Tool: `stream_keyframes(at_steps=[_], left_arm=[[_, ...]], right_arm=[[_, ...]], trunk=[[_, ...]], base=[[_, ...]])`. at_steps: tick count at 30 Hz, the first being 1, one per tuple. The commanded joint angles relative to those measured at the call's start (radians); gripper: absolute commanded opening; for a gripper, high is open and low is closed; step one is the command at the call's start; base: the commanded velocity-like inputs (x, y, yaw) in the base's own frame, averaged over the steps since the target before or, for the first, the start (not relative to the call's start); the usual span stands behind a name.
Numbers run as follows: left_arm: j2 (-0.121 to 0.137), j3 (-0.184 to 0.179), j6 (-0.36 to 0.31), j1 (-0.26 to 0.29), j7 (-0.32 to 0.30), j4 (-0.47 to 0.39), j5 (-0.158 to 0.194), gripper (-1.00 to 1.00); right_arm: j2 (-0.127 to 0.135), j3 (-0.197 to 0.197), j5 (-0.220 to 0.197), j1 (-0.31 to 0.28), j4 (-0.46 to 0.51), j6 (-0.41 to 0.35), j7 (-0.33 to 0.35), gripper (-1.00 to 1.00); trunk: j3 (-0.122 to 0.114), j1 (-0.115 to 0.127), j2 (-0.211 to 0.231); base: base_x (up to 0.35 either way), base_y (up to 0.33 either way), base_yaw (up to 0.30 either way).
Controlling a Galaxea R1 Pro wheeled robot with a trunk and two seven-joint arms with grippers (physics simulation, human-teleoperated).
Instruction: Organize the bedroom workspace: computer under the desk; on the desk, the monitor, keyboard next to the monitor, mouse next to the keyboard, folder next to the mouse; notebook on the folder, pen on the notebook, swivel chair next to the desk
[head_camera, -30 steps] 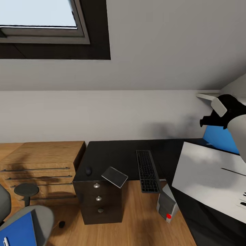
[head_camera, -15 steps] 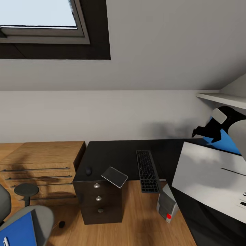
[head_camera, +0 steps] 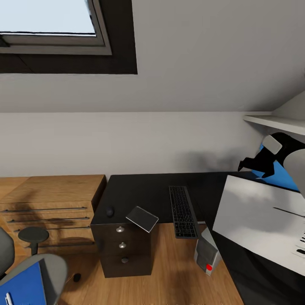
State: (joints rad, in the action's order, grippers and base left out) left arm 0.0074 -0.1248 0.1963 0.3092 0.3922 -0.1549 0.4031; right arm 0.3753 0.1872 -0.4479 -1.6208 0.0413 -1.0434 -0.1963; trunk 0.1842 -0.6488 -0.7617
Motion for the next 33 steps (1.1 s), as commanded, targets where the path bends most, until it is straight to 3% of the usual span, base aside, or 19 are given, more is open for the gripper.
stream_keyframes(at_steps=[1, 21, 33], left_arm=[[0.000, -0.009, 0.003, 0.001, 0.004, 0.000, 0.010, 1.00], [0.000, -0.009, 0.004, 0.001, 0.005, -0.001, 0.010, 1.00], [0.000, -0.009, 0.003, 0.001, 0.004, 0.000, 0.010, 1.00]], right_arm=[[0.000, 0.007, -0.010, -0.001, 0.000, -0.004, -0.005, 1.00], [-0.005, 0.011, -0.006, -0.001, -0.024, -0.004, -0.005, 1.00], [-0.007, 0.018, -0.006, -0.001, -0.019, -0.004, -0.006, 1.00]], trunk=[[0.002, 0.000, -0.001], [0.002, 0.000, -0.001], [0.002, 0.000, -0.001]], base=[[-0.204, 0.014, 0.000], [-0.128, 0.026, 0.000], [-0.155, 0.115, 0.000]])
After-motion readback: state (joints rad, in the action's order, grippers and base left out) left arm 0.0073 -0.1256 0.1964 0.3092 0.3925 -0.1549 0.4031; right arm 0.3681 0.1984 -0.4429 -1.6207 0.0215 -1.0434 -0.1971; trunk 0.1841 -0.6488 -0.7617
